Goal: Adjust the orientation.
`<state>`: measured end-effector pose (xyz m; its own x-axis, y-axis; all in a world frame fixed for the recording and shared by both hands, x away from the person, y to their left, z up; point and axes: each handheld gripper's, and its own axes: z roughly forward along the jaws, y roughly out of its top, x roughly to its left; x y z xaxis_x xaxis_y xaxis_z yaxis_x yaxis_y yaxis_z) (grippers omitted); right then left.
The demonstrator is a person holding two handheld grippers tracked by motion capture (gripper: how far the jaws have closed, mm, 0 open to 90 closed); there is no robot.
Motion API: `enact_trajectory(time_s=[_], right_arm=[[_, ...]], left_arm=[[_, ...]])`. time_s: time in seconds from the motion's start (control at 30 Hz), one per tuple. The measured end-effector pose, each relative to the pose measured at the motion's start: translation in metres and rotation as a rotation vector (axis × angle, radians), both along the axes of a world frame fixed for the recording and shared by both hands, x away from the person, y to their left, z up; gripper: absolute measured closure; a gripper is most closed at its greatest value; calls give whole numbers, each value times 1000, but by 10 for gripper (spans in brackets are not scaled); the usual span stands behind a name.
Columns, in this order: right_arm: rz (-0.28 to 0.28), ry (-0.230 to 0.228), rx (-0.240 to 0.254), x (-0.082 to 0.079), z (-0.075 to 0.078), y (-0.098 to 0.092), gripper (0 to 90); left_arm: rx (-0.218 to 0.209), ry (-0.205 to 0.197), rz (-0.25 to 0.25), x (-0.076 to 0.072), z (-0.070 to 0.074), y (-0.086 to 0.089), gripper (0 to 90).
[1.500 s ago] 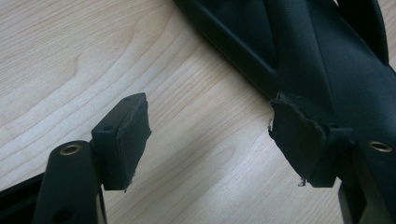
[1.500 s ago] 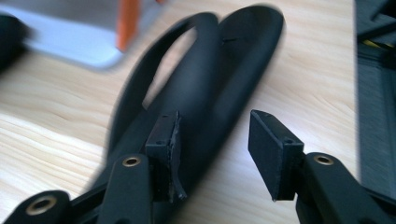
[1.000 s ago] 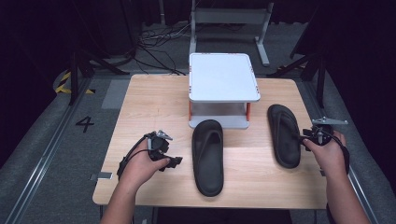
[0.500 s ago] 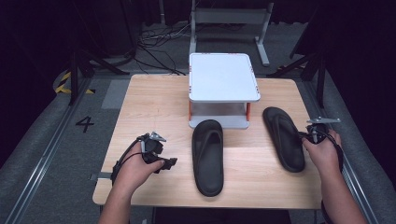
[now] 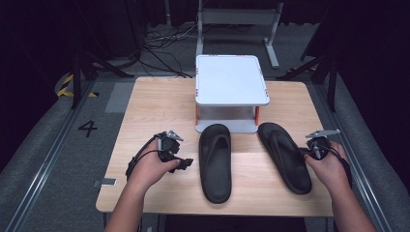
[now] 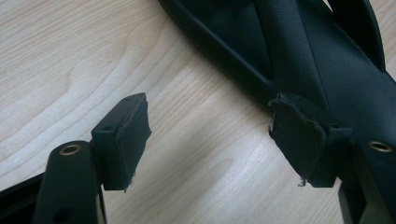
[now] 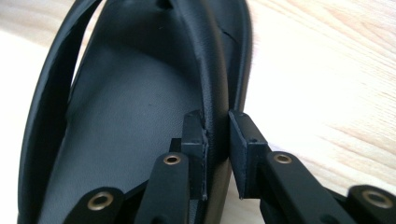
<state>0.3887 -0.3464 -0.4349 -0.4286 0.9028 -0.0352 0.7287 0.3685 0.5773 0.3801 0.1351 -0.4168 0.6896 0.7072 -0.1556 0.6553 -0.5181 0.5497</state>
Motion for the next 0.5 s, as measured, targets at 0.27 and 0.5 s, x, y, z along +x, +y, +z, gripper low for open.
enact_trajectory(time_s=[0.27, 0.5], right_arm=[[0, 74, 45, -8, 10, 1, 806], [32, 63, 148, -15, 25, 6, 841]], left_arm=[[4, 6, 6, 0, 0, 1, 285], [3, 1, 20, 3, -2, 4, 285]])
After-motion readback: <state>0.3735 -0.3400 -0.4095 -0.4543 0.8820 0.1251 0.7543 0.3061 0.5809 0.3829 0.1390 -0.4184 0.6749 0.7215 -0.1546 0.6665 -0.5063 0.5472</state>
